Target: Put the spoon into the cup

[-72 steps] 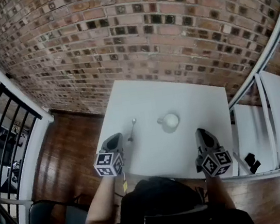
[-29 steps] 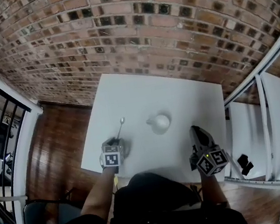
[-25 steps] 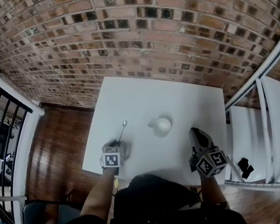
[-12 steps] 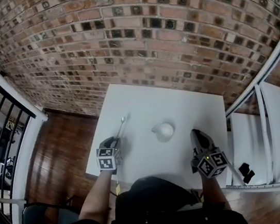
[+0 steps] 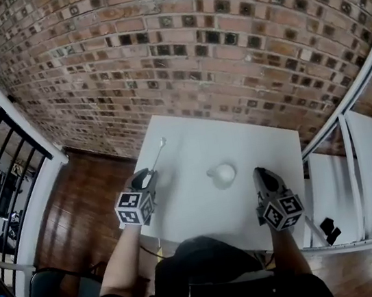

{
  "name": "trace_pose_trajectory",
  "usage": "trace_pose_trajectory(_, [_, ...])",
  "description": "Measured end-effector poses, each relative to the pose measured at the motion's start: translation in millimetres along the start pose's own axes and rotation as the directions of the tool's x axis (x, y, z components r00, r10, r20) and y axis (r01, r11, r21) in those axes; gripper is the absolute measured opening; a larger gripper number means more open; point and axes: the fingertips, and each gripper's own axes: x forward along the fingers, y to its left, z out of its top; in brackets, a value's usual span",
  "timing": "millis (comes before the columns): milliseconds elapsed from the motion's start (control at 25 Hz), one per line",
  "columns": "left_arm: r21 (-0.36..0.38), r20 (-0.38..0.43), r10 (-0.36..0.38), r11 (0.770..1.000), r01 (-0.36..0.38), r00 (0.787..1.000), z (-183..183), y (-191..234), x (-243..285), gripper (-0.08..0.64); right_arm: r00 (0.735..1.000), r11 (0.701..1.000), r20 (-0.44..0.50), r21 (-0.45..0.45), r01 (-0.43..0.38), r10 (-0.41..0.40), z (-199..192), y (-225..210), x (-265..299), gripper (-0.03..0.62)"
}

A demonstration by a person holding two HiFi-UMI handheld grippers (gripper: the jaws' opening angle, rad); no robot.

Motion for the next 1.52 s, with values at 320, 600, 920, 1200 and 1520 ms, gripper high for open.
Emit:
trace_pose_trajectory(320, [-0.011,0.018,-0.127,0.992,0.128,0.992,7,-37,5,0.126,1.000,1.000,-0.029,-0.031,0.005,-0.005,-13,10,-10,0.005])
trace_pose_trajectory(600, [0.041,-0.048,-0.283,0.958,0.285,0.958,-6,-98,26,0.126,0.998,0.999,-0.036,-0.001,0.047,-0.047,-18,-2,-30,0.005])
trace_pose_trajectory(920, [0.095,-0.208,-0.402,0.899,0.427,0.892,-52,-155,45,0.126,0.994,0.994,-0.024,0.018,0.109,-0.108,-19,-15,-52,0.005])
trace_pose_trajectory(1200, [0.075,-0.339,-0.406,0.887,0.455,0.848,-82,-172,58,0.127,0.988,0.988,-0.024,0.033,0.153,-0.153,-22,-25,-71,0.005])
trace_pose_trajectory(1520, [0.093,-0.370,-0.412,0.875,0.474,0.833,-80,-184,69,0.127,0.985,0.984,-0.024,0.038,0.173,-0.172,-24,-31,-80,0.005])
